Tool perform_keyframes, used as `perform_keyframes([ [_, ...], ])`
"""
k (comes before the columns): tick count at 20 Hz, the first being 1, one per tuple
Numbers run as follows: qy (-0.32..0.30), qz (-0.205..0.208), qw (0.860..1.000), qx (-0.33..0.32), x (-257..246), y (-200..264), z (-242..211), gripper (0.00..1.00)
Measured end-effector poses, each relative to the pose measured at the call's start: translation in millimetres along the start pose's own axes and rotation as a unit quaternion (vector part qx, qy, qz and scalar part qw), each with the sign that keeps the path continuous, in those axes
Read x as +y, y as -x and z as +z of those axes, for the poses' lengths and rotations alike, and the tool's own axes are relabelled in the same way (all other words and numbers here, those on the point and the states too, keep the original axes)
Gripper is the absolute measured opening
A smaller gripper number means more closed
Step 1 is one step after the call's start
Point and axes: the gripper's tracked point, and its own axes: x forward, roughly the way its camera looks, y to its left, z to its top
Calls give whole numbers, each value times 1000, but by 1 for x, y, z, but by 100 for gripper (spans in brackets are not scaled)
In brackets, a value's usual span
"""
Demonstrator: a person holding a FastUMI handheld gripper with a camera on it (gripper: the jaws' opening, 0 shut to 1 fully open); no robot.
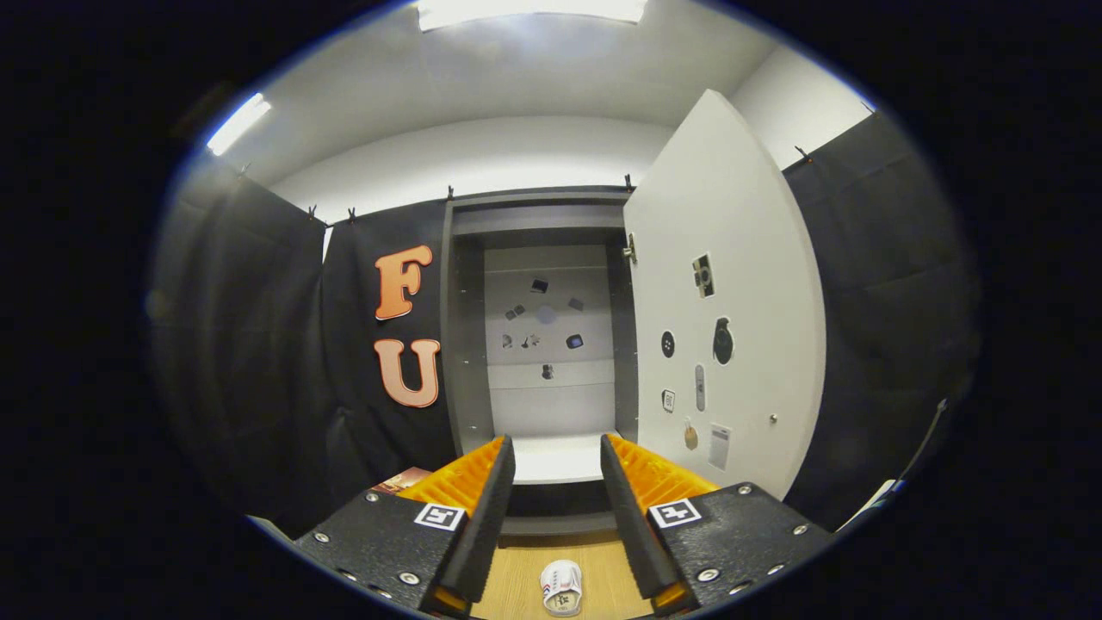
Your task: Open the shoe cabinet door, grab the shoes and put them into the shoe cabinet, then close the shoe cabinet door.
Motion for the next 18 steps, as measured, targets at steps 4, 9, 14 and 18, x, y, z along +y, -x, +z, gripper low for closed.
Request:
perform_keyframes([
  [4, 2, 0, 1000, 6, 14, -6, -4, 83],
  [9, 9, -5, 1000, 21, 21, -13, -9, 90],
  [14, 12, -14, 999, 32, 25, -22, -22, 90],
  [18, 21, -19, 996, 81, 27, -35, -71, 90],
])
